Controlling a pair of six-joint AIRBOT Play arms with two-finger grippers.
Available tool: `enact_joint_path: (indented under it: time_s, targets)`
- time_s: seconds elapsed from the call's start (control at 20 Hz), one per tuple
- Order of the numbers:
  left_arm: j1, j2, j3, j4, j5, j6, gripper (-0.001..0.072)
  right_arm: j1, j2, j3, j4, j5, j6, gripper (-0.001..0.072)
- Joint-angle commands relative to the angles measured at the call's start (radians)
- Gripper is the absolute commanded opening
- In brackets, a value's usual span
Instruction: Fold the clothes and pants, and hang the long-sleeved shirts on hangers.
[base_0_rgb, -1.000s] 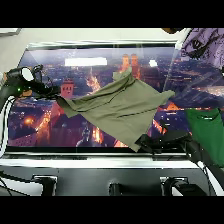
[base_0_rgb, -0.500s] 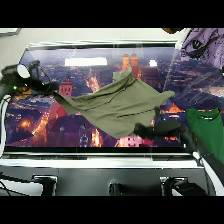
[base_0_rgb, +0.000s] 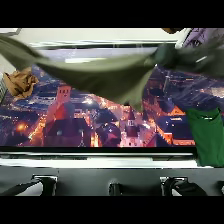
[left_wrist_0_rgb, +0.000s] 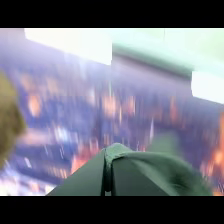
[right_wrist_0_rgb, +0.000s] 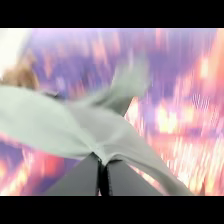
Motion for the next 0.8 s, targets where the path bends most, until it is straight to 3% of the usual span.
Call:
enact_joint_path:
  time_s: [0.0,0.2,0.4,0.75]
  targets:
    - [0.038,0.248,-0.016,0.067,0.029,0.001,0.0017,0.001,0.093,0.268,-0.111,-0.117,0.083,0.0025]
    - [0.038,0.386,-0.018,0.125,0.041,0.001,0.0016,0.001,0.180,0.270,-0.169,-0.129,0.152,0.0025]
    - [0.038,0.358,-0.024,0.125,0.126,0.002,0.0015,0.001,0.117,0.270,-0.262,-0.137,0.147,0.0025]
    - [0.037,-0.074,-0.069,0.009,0.141,0.106,0.0014,0.001,-0.303,0.257,-0.457,-0.126,0.093,0.0026]
